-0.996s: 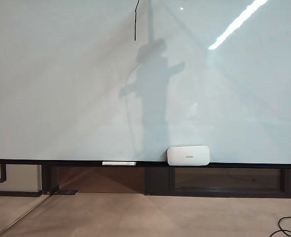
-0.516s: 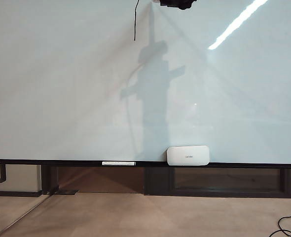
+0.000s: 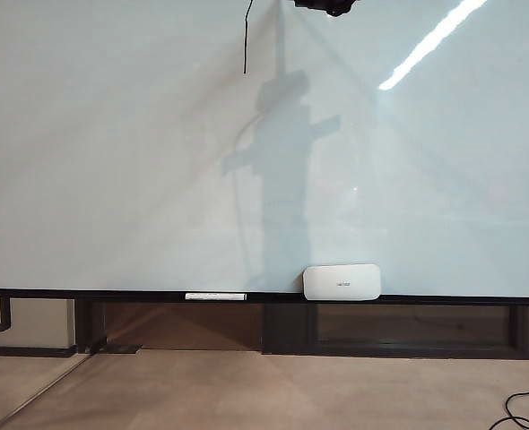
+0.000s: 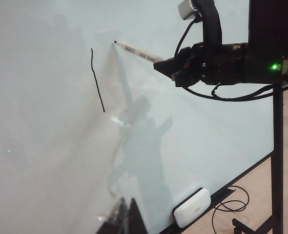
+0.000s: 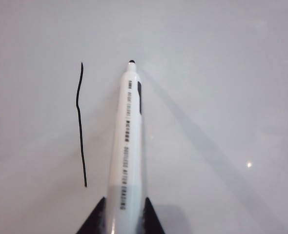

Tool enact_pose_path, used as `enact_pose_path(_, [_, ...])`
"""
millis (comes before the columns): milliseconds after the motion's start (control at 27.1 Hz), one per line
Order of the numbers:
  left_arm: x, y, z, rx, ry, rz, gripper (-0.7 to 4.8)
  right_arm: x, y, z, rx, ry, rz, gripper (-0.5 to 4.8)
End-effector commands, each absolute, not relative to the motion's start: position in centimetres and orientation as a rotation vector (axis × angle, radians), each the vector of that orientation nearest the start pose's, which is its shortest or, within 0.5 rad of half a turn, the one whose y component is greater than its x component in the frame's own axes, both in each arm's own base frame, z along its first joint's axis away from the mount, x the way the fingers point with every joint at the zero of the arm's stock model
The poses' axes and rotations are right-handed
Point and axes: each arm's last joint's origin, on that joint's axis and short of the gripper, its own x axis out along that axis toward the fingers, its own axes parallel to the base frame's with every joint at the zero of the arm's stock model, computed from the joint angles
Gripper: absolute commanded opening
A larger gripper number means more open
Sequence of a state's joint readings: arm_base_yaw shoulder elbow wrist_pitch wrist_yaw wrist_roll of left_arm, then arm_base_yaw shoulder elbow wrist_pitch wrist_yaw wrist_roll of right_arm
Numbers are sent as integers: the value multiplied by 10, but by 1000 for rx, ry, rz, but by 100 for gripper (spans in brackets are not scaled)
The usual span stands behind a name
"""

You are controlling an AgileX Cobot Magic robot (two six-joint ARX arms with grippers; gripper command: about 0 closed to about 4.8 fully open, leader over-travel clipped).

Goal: Reach to the right to find the marker pen, pick it up, and write the number 10 on the whiteboard.

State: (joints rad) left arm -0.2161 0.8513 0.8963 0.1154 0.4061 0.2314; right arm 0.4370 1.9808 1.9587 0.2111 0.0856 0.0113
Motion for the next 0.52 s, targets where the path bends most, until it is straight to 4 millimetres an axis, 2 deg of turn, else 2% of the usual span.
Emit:
enact_pose_path(37, [173, -51, 390, 239, -253, -626, -6, 425, 195, 420, 91, -202, 363, -4])
enact_pose_path(516, [175, -51, 389, 239, -243, -620, -6, 434, 196, 405, 89, -140, 360, -4])
